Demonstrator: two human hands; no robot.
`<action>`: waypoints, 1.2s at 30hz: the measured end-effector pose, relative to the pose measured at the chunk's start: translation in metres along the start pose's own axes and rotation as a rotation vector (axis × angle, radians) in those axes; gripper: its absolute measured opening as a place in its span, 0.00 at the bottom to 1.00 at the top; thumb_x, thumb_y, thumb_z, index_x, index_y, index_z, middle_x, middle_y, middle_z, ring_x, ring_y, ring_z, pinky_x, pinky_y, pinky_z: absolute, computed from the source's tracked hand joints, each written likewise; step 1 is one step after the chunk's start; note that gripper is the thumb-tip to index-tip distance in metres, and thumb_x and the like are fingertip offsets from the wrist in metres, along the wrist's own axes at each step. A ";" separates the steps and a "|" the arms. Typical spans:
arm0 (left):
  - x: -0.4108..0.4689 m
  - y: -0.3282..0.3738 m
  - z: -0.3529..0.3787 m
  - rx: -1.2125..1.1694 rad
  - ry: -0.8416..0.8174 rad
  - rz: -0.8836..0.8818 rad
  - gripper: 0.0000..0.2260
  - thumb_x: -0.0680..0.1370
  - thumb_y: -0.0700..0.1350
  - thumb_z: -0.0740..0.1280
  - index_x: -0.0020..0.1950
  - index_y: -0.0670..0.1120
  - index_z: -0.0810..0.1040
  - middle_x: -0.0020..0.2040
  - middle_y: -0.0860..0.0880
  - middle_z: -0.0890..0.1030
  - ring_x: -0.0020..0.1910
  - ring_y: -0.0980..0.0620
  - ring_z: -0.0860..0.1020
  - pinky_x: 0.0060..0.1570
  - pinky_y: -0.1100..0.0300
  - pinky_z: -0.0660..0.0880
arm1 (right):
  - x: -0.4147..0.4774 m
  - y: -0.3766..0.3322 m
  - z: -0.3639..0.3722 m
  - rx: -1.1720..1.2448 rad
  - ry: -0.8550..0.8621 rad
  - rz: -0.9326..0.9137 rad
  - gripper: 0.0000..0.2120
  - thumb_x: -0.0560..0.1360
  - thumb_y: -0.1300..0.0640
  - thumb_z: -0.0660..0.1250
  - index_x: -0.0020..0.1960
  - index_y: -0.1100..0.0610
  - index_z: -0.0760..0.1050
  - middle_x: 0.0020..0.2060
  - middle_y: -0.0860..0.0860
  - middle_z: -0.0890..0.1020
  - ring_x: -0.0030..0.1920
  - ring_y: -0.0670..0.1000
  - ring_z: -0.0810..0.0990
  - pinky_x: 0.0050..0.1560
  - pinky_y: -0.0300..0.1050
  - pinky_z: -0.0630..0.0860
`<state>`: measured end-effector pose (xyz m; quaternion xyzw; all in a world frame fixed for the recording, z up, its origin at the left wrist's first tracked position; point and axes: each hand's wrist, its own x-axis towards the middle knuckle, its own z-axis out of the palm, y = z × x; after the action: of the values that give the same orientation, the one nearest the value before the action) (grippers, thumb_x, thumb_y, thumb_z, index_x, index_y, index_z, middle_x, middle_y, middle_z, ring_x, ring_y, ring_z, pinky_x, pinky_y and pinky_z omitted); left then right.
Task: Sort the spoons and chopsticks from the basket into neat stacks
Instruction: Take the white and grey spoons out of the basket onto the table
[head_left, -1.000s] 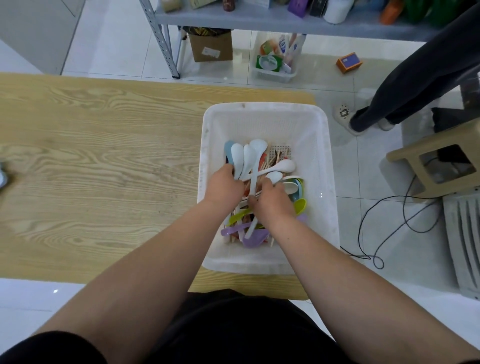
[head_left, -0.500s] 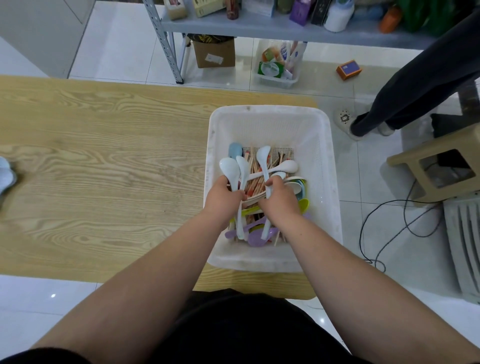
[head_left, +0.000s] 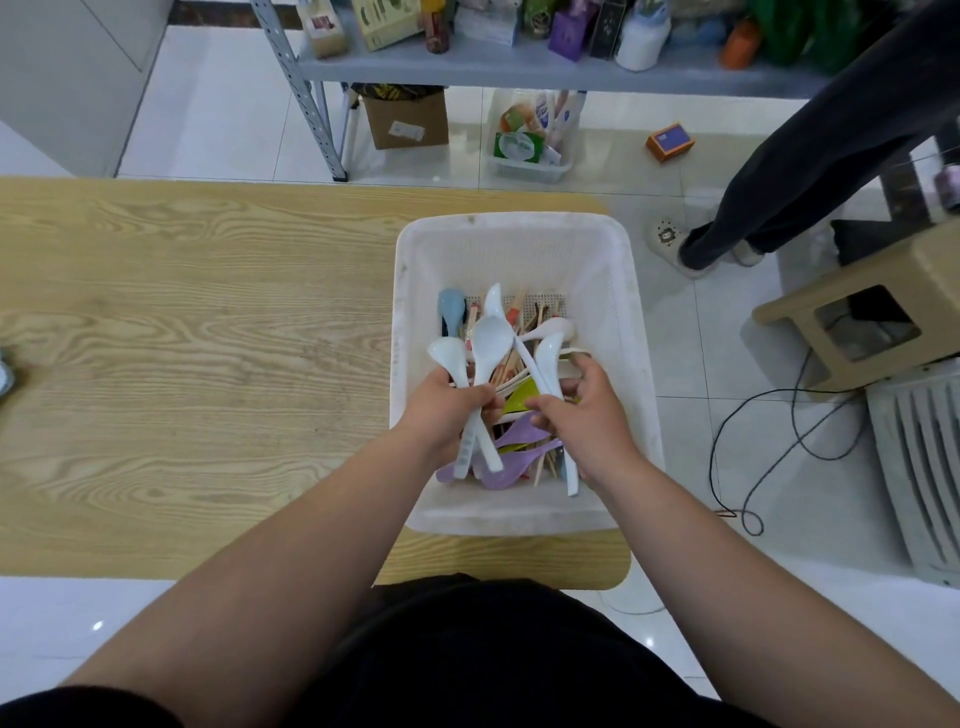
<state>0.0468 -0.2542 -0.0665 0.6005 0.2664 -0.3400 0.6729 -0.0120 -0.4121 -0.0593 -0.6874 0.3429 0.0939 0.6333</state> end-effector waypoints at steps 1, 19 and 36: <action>-0.002 0.000 0.001 -0.019 0.005 -0.020 0.11 0.79 0.31 0.66 0.61 0.35 0.74 0.42 0.39 0.80 0.39 0.47 0.82 0.38 0.58 0.81 | -0.006 0.001 -0.001 0.044 -0.005 -0.015 0.28 0.77 0.66 0.69 0.73 0.51 0.66 0.50 0.51 0.82 0.37 0.48 0.86 0.44 0.45 0.82; -0.050 -0.012 0.033 -0.287 -0.106 0.128 0.13 0.82 0.32 0.59 0.67 0.36 0.72 0.55 0.37 0.79 0.55 0.38 0.79 0.51 0.38 0.80 | -0.054 0.015 -0.030 -0.237 -0.178 -0.365 0.18 0.77 0.59 0.70 0.64 0.45 0.78 0.55 0.45 0.81 0.52 0.42 0.81 0.53 0.42 0.80; -0.135 -0.070 -0.009 0.041 0.187 0.269 0.17 0.74 0.40 0.67 0.61 0.50 0.78 0.54 0.46 0.85 0.55 0.44 0.83 0.60 0.36 0.76 | -0.083 0.003 0.007 0.081 -0.470 -0.087 0.23 0.74 0.66 0.73 0.68 0.53 0.76 0.48 0.51 0.87 0.48 0.52 0.86 0.54 0.53 0.82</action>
<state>-0.0923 -0.2298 -0.0081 0.6732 0.2382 -0.1949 0.6724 -0.0738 -0.3759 -0.0166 -0.6349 0.1598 0.2103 0.7260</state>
